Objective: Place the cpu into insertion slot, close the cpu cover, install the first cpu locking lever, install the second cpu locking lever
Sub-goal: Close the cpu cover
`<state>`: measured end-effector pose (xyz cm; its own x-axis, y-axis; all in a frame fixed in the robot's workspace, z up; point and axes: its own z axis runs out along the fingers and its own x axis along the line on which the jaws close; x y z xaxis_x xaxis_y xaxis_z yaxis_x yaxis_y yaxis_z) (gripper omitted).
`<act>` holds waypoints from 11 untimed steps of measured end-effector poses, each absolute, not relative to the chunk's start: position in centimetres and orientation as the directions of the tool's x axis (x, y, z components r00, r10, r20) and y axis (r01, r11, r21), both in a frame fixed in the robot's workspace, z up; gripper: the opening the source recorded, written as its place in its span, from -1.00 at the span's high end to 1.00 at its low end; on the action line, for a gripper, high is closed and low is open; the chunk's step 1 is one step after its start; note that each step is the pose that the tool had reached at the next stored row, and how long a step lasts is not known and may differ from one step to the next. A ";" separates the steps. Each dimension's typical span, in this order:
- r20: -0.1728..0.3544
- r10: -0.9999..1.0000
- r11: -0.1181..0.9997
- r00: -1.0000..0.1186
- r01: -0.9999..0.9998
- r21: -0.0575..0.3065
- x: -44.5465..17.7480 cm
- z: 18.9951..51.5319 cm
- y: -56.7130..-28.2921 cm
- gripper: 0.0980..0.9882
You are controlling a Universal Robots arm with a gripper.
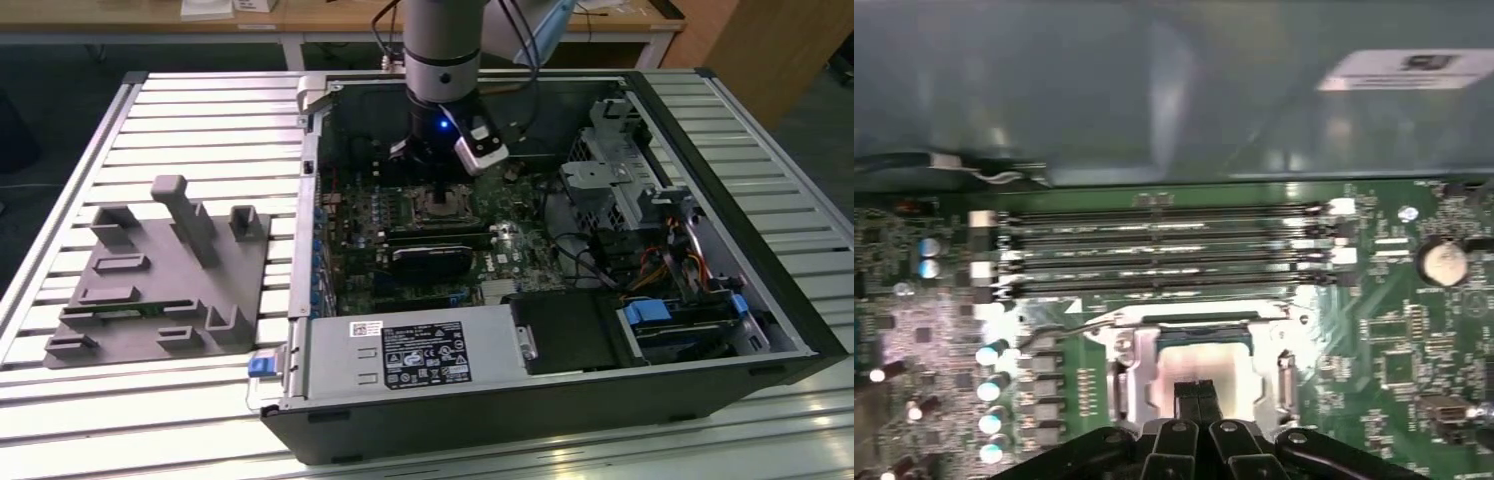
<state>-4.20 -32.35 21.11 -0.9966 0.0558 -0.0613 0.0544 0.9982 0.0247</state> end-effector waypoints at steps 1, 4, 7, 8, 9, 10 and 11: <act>-0.061 0.056 0.998 -0.997 0.054 0.025 -3.9 21.1 -32.3 0.98; -0.061 0.056 0.998 -0.997 0.054 0.024 -3.6 21.1 -32.4 0.98; -0.061 0.056 0.998 -0.997 0.054 0.024 -3.6 21.4 -32.3 0.98; -0.061 0.056 0.998 -0.997 0.054 0.024 -3.6 21.6 -32.3 0.98; -0.061 0.056 0.998 -0.997 0.054 0.024 -3.6 21.8 -32.3 0.98; -0.061 0.056 0.998 -0.997 0.054 0.024 -3.6 22.1 -32.3 0.98; -0.061 0.056 0.998 -0.997 0.054 0.024 -3.6 22.4 -32.3 0.98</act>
